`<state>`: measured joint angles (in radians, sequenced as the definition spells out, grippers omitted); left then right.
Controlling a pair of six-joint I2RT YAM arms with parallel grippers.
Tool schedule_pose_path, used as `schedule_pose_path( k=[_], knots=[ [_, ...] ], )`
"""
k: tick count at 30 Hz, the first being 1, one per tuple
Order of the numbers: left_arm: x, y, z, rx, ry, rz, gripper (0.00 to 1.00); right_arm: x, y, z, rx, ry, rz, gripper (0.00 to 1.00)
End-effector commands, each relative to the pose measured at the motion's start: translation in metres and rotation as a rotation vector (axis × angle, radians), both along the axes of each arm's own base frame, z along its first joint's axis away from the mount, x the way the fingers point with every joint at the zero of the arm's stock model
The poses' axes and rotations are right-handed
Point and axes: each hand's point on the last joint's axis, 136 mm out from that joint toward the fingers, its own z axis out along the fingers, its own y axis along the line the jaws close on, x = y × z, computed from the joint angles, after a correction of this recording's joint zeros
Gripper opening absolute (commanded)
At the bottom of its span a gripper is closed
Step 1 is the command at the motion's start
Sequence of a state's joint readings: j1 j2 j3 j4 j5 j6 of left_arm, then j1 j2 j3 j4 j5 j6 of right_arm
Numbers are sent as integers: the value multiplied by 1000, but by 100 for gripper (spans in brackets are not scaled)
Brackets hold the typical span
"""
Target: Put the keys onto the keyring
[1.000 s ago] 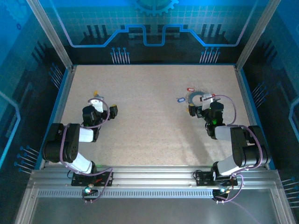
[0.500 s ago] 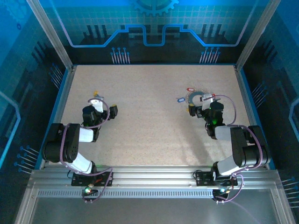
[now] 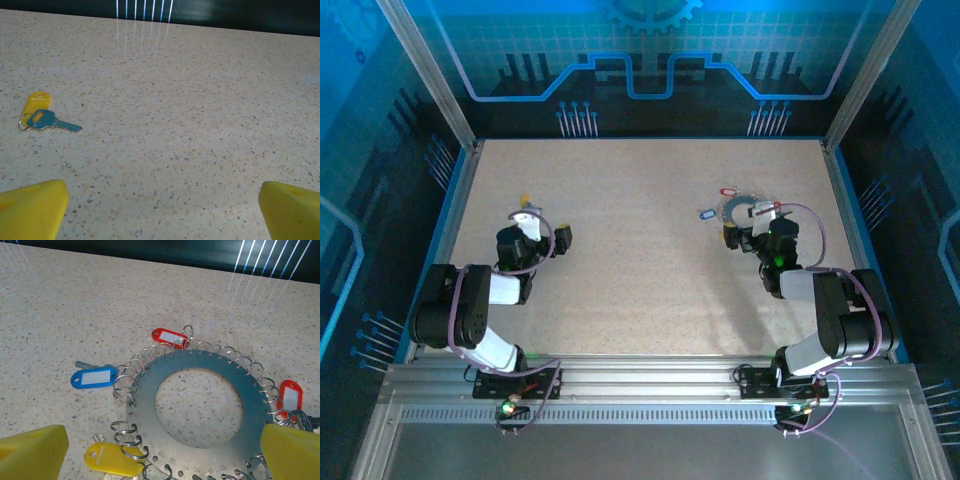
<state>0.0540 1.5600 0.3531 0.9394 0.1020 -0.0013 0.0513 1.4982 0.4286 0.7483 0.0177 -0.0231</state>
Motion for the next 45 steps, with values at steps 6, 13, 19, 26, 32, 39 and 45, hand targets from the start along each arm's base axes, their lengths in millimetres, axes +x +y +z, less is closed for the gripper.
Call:
schedule_pose_path(
  k=[6,13,19,26,32,39,45],
  knots=[
    [6,-3,11,1,-27,-10,99,1,0,3,40,5,27,100],
    [0,12,16,-3,-67,86,99,-15,29,52,12,-30,185,100],
    [-30,26,51,-42,-114,190,99,-34,4,115,-21,-68,-25,100],
    [-54,50,111,-258,35,423,99,-51,-47,155,193,77,-384,100],
    [-44,63,145,-269,207,497,99,-41,-55,137,375,249,-421,100],
    [2,49,119,-300,542,442,99,-34,-36,100,327,371,-332,97],
    [5,15,98,-479,620,332,99,-24,-28,50,402,600,-436,53]
  ],
)
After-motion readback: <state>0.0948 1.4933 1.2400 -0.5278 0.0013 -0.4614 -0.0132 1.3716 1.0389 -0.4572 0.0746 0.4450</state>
